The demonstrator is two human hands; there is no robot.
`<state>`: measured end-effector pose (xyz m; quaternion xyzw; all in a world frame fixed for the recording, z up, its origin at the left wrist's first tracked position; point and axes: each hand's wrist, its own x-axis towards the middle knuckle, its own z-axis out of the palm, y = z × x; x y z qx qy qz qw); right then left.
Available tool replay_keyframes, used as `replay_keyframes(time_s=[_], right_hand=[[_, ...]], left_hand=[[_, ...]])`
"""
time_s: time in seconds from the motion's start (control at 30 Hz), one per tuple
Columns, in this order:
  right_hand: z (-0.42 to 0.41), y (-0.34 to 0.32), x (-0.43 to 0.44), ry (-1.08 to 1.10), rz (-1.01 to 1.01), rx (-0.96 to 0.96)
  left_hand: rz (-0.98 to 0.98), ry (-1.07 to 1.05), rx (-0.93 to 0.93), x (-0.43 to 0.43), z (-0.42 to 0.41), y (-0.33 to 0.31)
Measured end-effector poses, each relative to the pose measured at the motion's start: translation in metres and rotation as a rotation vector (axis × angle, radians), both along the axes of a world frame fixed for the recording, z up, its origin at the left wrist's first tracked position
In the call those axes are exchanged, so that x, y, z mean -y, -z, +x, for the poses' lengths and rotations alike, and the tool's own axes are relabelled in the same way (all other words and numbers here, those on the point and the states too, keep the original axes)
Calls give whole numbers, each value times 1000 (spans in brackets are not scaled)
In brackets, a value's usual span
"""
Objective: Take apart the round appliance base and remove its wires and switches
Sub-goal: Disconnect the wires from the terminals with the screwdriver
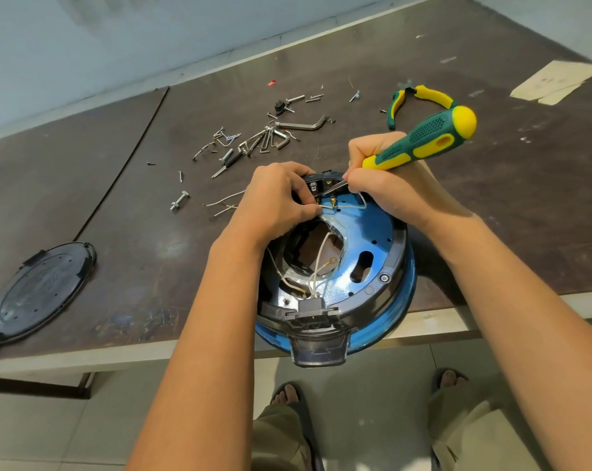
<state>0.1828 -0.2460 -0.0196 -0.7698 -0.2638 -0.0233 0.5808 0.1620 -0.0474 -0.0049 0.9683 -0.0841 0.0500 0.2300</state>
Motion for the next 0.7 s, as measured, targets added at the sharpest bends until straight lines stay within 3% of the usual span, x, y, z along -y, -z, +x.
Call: replay_keyframes(time_s=[0.2, 0.7], right_hand=[[5, -7, -7, 71, -18, -66], [13, -10, -11, 28, 200, -221]], left_hand=[[3, -5, 4, 0, 1, 0], [-5, -11, -20, 0, 0, -2]])
